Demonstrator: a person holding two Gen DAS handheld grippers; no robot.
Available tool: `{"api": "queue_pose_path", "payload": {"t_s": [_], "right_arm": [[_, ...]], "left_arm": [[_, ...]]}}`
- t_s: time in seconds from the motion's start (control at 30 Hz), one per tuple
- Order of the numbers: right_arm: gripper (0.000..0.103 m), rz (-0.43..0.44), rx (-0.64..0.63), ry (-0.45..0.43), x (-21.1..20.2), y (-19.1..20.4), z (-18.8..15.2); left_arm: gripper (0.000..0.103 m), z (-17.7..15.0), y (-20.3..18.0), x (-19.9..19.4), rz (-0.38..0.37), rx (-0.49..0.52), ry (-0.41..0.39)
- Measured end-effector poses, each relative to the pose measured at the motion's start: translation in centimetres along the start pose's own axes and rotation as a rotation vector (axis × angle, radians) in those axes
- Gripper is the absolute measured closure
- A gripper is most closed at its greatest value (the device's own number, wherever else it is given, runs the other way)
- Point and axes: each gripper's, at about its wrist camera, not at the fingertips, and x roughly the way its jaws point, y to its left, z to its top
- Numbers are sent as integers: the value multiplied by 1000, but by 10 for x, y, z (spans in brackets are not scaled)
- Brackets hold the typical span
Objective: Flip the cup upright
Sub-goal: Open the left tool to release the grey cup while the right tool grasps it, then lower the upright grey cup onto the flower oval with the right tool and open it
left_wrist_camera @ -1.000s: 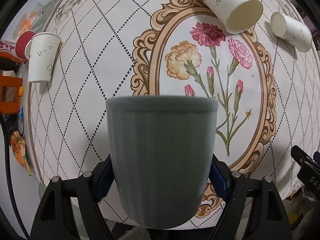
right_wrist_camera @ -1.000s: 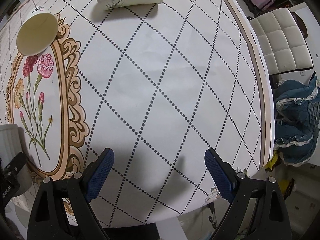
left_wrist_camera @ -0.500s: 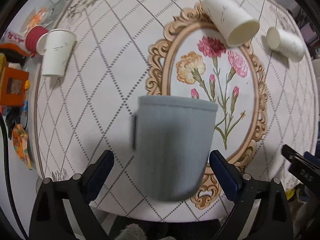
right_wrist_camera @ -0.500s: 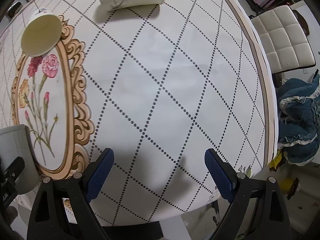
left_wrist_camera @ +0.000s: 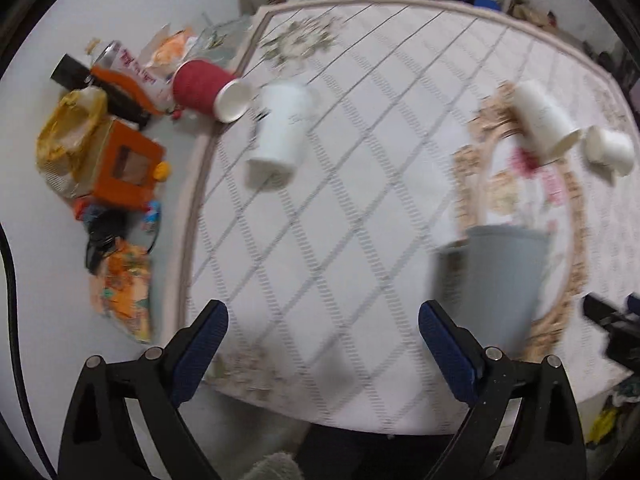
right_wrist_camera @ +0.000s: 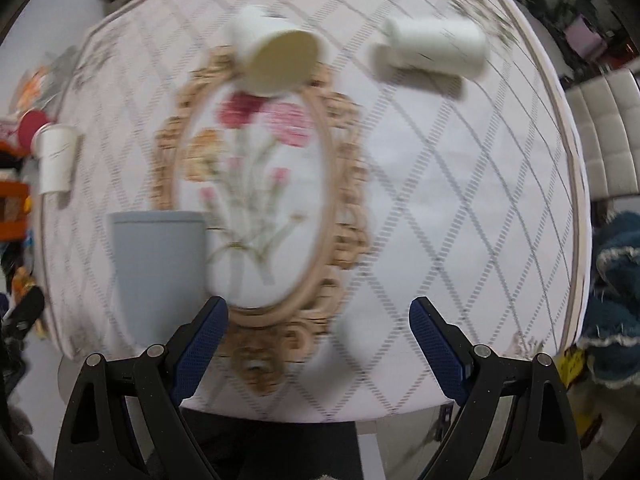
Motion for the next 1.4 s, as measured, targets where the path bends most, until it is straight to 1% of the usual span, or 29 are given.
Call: {"api": "queue_pose_path", "payload": {"t_s": [0.1, 0.23, 0.3, 0.43, 0.47, 0.57, 0.63, 0.7, 0.9, 1.0, 1.1, 1.2, 1.27, 1.4], "right_arm": [[10, -11, -26, -8, -2, 33, 2], [10, -24, -31, -9, 2, 66, 8], [10, -35, -36, -2, 6, 76, 12], [10, -46, -39, 18, 20, 95, 17], [13, -48, -40, 22, 23, 98, 18], [14, -36, -33, 39, 33, 108, 22], [18, -28, -28, 58, 40, 113, 25], [24, -5, -19, 87, 48, 117, 28], [24, -12, -18, 123, 55, 123, 32], [24, 11, -11, 140, 58, 122, 34], [24, 40, 4, 139, 56, 115, 35], [24, 71, 29, 111, 50, 103, 33], [25, 81, 33, 67, 40, 95, 31], [25, 79, 25, -54, 19, 91, 28]], "left_arm": [[6, -5, 20, 21, 19, -14, 22], [6, -12, 44, 43, 39, -28, 49], [6, -15, 52, 57, 42, -34, 66], [6, -18, 65, 71, 38, -35, 87], [6, -17, 66, 73, 37, -34, 89], [6, -15, 67, 78, 28, -25, 96], [6, -13, 66, 81, 24, -16, 102], [6, -11, 63, 84, 21, -5, 108], [6, -6, 56, 87, 1, 15, 119], [6, -6, 53, 90, -9, 20, 130], [6, -6, 50, 92, -11, 29, 146], [6, -5, 49, 99, -24, 35, 190], [6, -6, 49, 107, -36, 36, 234], [6, -4, 54, 115, -39, 25, 267]]}}
